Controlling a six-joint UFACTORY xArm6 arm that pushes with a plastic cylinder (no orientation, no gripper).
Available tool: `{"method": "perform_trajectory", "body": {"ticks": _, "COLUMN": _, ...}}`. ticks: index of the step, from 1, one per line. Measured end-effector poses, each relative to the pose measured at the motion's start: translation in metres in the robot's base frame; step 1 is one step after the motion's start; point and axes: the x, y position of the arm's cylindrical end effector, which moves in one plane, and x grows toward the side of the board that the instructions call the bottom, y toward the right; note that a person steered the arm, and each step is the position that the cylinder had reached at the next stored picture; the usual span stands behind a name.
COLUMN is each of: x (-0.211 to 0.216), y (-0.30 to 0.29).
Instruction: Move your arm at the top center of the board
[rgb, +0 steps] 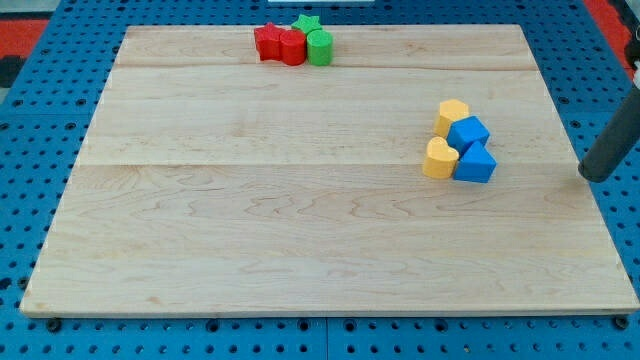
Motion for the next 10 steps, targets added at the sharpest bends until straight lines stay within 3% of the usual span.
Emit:
{"method": "perform_trajectory", "body": {"ticks": 7, "x": 0.001, "y": 0.002}}
{"method": "perform_trajectory", "body": {"ticks": 8, "x": -0.056, "y": 0.003}}
{"method": "perform_trajectory", "body": {"ticks": 9, "x": -0.145, "y": 0.002}}
{"method": "perform_trajectory", "body": {"ticks": 10, "x": -0.198, "y": -0.047}}
